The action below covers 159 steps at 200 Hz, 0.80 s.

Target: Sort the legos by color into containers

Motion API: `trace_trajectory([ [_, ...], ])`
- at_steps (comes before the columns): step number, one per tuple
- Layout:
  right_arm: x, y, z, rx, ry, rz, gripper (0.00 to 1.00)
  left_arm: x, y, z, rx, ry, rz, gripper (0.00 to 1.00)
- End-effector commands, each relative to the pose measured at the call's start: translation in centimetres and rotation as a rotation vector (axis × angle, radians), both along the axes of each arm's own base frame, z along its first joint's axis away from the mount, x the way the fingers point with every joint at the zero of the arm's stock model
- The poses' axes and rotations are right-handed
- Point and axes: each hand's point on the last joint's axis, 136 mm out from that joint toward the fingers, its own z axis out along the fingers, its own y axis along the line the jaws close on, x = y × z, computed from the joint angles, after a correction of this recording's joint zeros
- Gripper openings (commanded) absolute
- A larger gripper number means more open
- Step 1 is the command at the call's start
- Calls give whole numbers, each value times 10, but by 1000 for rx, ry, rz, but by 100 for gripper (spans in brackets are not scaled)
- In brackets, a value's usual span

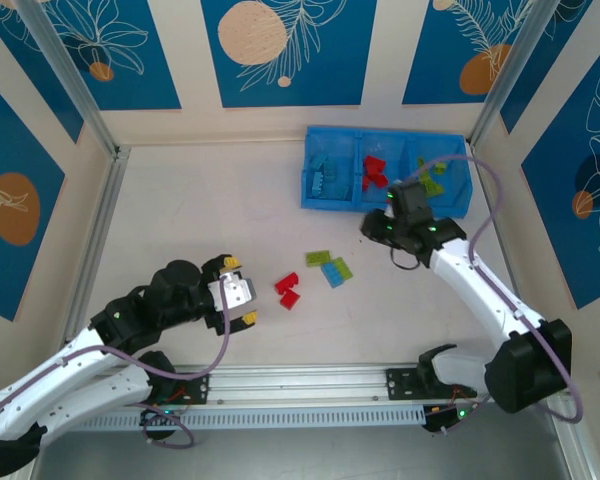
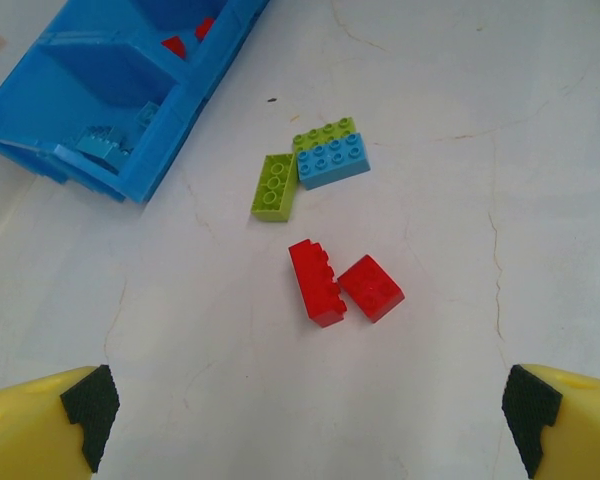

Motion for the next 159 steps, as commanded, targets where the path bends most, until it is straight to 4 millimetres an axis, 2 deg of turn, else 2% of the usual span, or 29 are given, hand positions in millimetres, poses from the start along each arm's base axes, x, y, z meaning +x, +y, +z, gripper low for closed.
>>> trace_trajectory([
  [1,37,37,20,-124,-101,82,25,6,3,2,-4,-15,25,100],
  [28,106,66,7,-249,-92,101,22,8,7,2,7,-28,44,100],
  [38,132,68,-6,-298,-70,86,23,9,9,2,11,-35,52,100],
  [40,138,68,-3,-303,-76,81,23,9,9,2,11,-37,54,100],
  [48,155,67,-18,-338,-35,72,23,9,11,3,8,-44,58,100],
  [50,160,67,-13,-337,-44,66,24,9,11,3,8,-45,60,100],
  [54,169,67,-23,-354,-22,62,24,9,12,3,8,-49,62,100],
  [56,175,67,-21,-353,-27,56,25,9,12,4,7,-52,63,100],
  [70,196,63,-33,-376,17,40,30,10,14,5,8,-63,70,100],
  [88,216,62,-29,-369,22,31,35,11,15,4,10,-67,73,100],
  [104,218,70,-20,-358,27,81,48,10,14,4,10,-63,72,100],
  [129,202,69,7,-381,23,103,59,9,12,2,9,-52,61,100],
  [150,170,61,27,-353,44,94,60,9,10,1,10,-40,55,100],
  [153,164,60,22,-350,61,98,60,9,10,0,10,-39,54,100],
  [159,150,60,36,-327,42,103,60,8,9,1,8,-36,51,100],
])
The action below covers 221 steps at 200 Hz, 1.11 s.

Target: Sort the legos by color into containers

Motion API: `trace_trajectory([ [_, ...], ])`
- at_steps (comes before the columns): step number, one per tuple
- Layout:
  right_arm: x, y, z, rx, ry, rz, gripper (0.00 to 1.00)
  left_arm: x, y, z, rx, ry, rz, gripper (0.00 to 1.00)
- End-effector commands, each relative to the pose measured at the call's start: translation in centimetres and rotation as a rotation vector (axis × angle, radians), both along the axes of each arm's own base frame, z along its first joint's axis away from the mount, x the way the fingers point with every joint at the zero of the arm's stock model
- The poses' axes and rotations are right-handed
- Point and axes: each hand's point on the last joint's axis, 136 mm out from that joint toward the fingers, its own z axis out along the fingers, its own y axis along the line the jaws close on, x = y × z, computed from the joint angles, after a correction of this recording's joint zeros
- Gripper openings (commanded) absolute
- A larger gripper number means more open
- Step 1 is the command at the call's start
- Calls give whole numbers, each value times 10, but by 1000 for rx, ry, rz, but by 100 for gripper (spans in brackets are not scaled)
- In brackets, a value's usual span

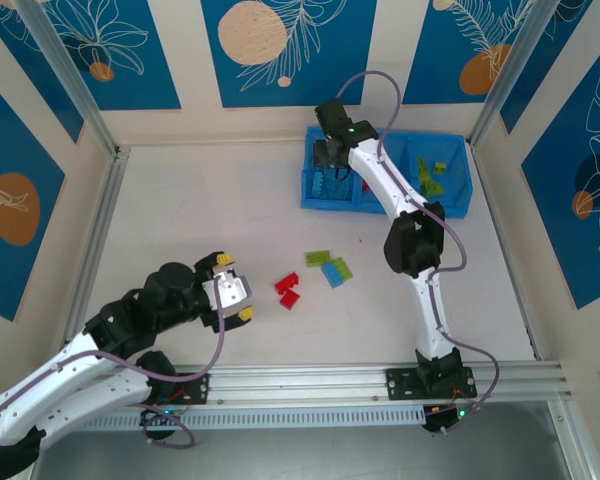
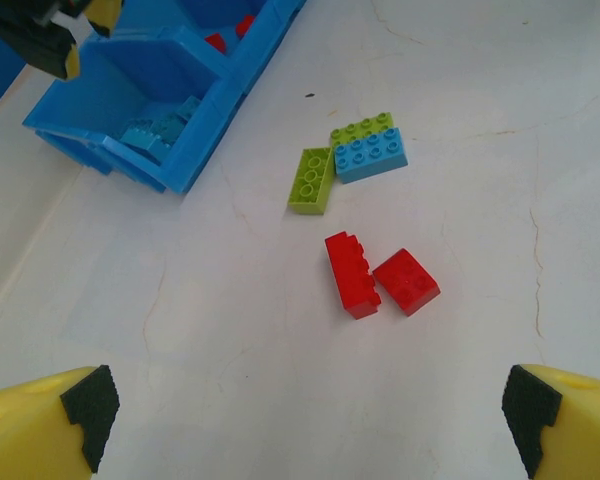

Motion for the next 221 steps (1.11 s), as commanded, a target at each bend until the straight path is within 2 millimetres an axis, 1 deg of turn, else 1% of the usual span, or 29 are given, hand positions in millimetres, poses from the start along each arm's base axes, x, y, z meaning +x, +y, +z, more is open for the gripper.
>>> trace_trajectory([
  [1,-57,-6,47,36,9,24,60,1,-1,-2,-2,7,-4,100],
  [8,-78,-5,42,45,21,44,60,0,-2,-2,-6,8,-7,100],
  [14,-93,-1,49,69,-4,73,60,0,-2,-1,-7,8,-9,100],
  [18,-105,1,44,76,-5,93,60,0,-2,-2,-8,9,-9,100],
  [22,-115,4,48,88,-26,113,60,0,-2,-2,-8,8,-9,100],
  [23,-120,4,44,84,-18,117,60,0,-2,-1,-8,7,-9,100],
  [27,-130,5,45,90,-30,132,60,0,-2,-1,-8,7,-8,100],
  [28,-133,5,39,85,-22,134,60,0,-2,-1,-9,6,-8,100],
  [29,-137,6,41,87,-28,138,60,0,-2,-1,-9,6,-9,100],
  [33,-149,5,36,79,-30,145,60,0,-2,-1,-8,6,-9,100],
  [35,-153,5,38,83,-41,146,60,0,-2,-1,-8,6,-8,100],
  [42,-173,2,27,61,-35,147,60,1,-2,-2,-6,5,-9,100],
  [44,-177,2,27,59,-39,147,60,1,-2,-2,-6,6,-9,100],
  [45,-180,2,21,50,-30,146,60,1,-2,-2,-6,6,-9,100],
  [46,-183,1,24,53,-39,146,60,1,-2,-2,-5,7,-9,100],
  [48,-188,-1,20,45,-34,147,60,1,-2,-2,-6,6,-9,100],
  [54,-202,-4,7,20,-16,142,60,1,-3,-3,-3,9,-11,100],
  [61,-216,-7,1,8,-13,142,60,1,-4,-2,-3,9,-12,100],
  [64,-223,-9,-6,-2,-2,143,60,1,-4,-3,-2,12,-14,100],
  [74,-240,-11,-18,-20,19,157,60,1,-6,-4,0,18,-19,100],
  [86,-255,-12,-40,-51,63,181,61,1,-7,-5,3,28,-24,100],
  [101,-265,-11,-64,-86,123,210,61,1,-8,-8,10,39,-24,100],
  [112,-269,-9,-79,-122,163,231,61,2,-7,-8,12,39,-22,100],
  [138,-264,-4,-107,-199,212,248,61,3,-4,-8,17,29,-7,100],
  [162,-255,0,-133,-192,252,247,60,4,-3,-8,17,25,0,100],
  [174,-253,1,-141,-181,273,241,60,4,-3,-10,22,26,0,100],
  [190,-254,7,-146,-167,281,256,59,5,-3,-11,26,31,3,100],
  [211,-260,17,-151,-121,294,279,51,5,-5,-12,28,36,2,100],
  [221,-265,22,-155,-95,308,289,50,6,-5,-14,32,41,2,100],
])
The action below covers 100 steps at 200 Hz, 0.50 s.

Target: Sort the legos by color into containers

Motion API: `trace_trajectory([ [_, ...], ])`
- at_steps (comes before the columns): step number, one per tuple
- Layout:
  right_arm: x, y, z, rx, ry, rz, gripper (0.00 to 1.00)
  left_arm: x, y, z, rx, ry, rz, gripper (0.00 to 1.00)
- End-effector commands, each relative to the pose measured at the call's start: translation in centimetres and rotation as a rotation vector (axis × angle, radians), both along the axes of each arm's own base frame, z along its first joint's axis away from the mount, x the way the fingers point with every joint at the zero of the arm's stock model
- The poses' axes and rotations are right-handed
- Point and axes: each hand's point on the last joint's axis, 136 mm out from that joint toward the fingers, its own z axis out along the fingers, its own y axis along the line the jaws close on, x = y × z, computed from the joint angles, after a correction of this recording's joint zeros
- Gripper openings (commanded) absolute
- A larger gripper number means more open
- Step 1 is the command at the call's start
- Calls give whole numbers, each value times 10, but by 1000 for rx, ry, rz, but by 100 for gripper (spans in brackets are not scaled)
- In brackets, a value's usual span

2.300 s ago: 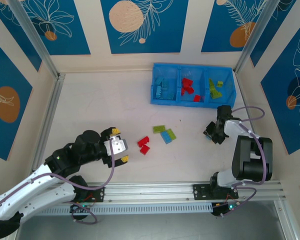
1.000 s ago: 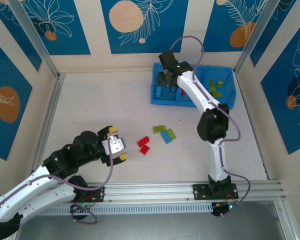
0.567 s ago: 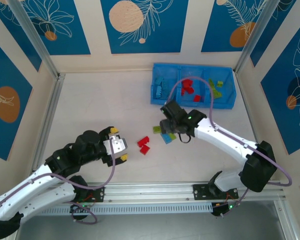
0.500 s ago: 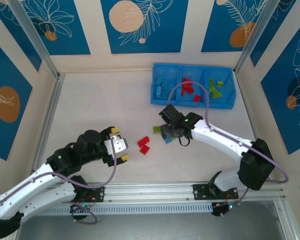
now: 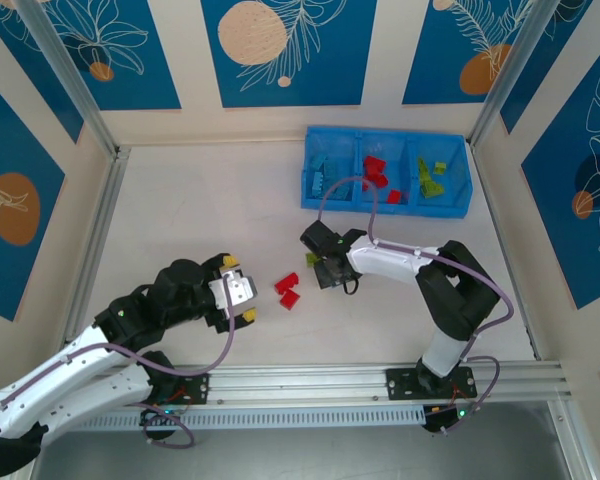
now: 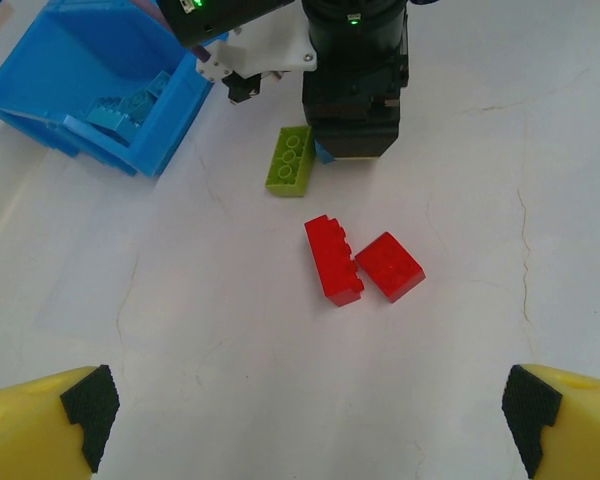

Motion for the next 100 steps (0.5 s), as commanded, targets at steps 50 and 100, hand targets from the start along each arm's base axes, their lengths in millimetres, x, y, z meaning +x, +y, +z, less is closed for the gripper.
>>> trace_trajectory([
  [50,-21,25,-25,46,60,32,45,5,1,-3,5,4,20,100],
  [100,-26,26,-22,-4,48,-9,56,-12,-16,0,-58,81,-82,100],
])
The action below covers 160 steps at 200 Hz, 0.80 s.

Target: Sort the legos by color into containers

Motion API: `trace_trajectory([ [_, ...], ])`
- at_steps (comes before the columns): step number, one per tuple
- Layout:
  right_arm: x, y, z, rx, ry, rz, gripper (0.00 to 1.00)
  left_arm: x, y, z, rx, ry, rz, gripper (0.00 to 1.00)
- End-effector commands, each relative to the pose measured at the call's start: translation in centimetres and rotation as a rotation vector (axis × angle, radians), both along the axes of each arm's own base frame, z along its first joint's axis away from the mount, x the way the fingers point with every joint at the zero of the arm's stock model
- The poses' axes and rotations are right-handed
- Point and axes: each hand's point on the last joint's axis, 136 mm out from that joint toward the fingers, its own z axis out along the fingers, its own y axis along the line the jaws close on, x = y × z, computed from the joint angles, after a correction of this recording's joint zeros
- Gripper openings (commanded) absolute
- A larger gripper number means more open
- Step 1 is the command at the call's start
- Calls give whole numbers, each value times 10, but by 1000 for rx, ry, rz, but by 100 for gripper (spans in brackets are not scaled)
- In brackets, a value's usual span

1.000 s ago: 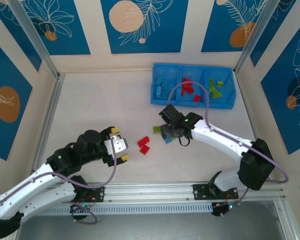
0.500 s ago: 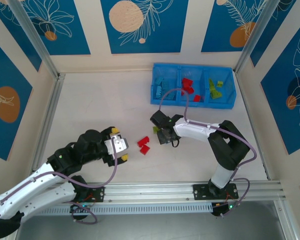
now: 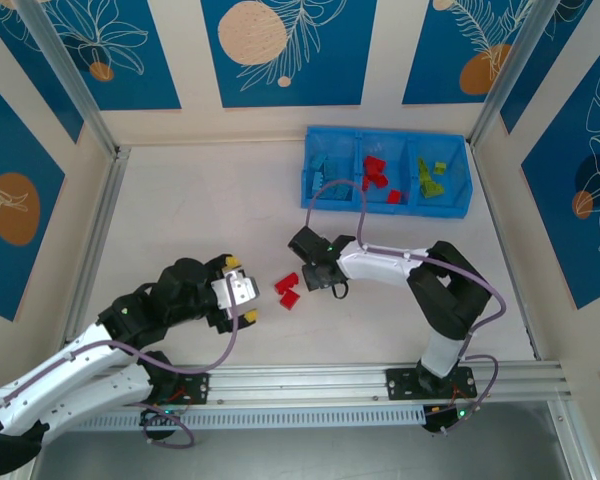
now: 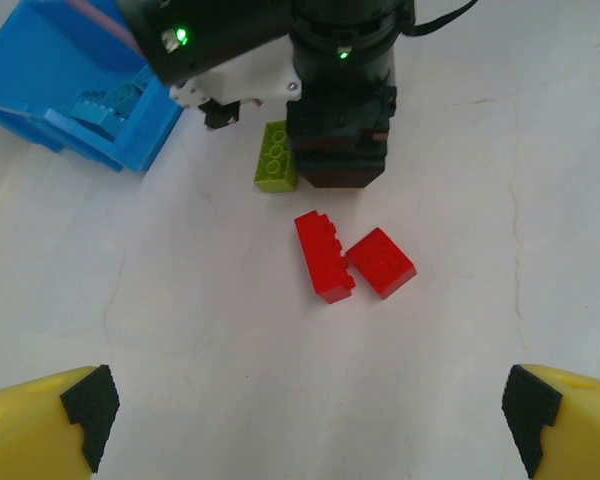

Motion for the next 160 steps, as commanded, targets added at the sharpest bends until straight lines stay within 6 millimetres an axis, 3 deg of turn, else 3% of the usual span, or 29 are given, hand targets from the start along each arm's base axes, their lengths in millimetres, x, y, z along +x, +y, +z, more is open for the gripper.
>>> trace_trajectory([
  [1,-24,-1,-16,-10,95,-24,56,-10,-12,6,-68,56,-63,100],
  [24,-31,14,18,74,37,11,56,-15,-17,5,-82,95,-89,100],
  [48,-27,4,47,87,-59,-32,60,-12,-16,1,-58,87,-78,100],
  [94,-22,-35,31,27,-38,-177,64,-8,-18,11,-108,118,-33,100],
  [118,-27,-43,38,102,-23,-244,64,21,-28,32,-264,335,270,98],
  [133,-31,-60,43,141,-12,-331,64,37,-42,23,-329,535,474,90],
  [160,-37,-100,55,226,-12,-481,64,45,-87,-3,-379,731,644,88],
])
